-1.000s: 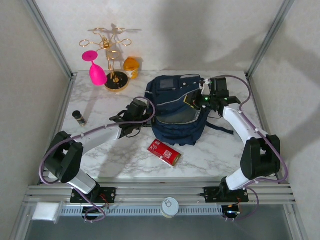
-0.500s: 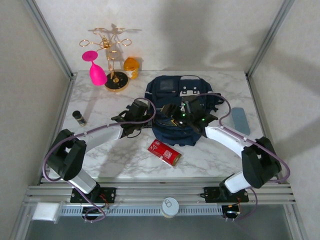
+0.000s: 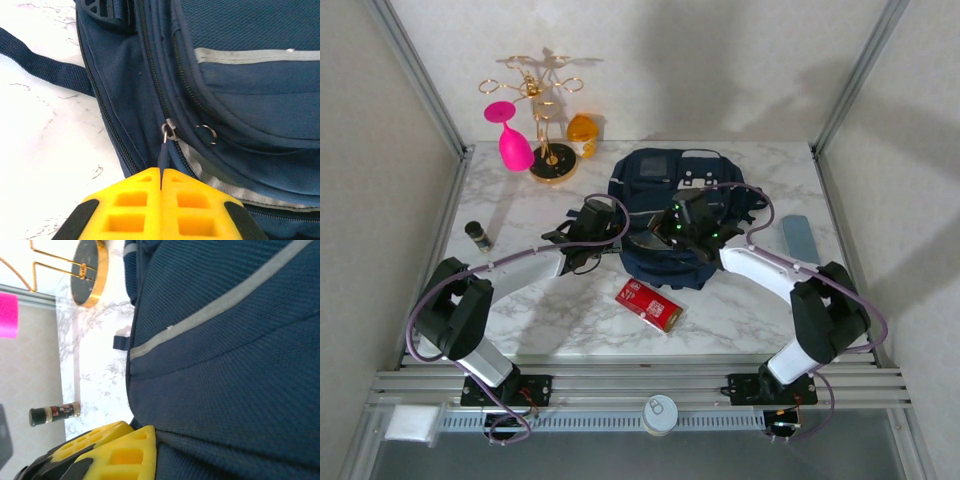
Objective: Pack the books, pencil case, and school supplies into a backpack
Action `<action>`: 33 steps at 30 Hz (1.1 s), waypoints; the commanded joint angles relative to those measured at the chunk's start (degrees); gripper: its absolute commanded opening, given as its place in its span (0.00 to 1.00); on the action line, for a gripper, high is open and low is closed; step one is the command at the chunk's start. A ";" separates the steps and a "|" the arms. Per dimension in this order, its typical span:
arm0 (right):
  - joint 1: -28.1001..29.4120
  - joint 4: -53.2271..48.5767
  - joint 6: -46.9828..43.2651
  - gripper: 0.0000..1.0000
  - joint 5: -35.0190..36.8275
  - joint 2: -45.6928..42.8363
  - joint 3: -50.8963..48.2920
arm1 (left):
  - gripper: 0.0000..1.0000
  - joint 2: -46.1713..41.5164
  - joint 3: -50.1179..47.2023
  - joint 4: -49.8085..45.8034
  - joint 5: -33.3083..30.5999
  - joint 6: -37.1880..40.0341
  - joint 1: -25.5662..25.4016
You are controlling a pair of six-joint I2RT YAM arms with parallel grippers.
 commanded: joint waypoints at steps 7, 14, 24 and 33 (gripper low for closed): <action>-4.14 1.05 -8.18 0.00 -5.91 -8.93 -7.05 | 0.00 5.11 1.79 3.03 -8.74 7.95 1.20; -4.08 5.43 -9.39 0.00 -10.73 -9.06 -9.12 | 0.00 9.08 4.40 10.56 -13.57 9.44 2.63; -4.24 5.87 -8.16 0.00 -14.93 -7.19 -6.87 | 0.13 8.15 3.22 10.21 0.60 16.09 3.31; -6.85 3.71 -6.69 0.00 -19.88 -8.49 -3.10 | 0.38 2.24 -4.22 13.59 6.37 21.92 3.31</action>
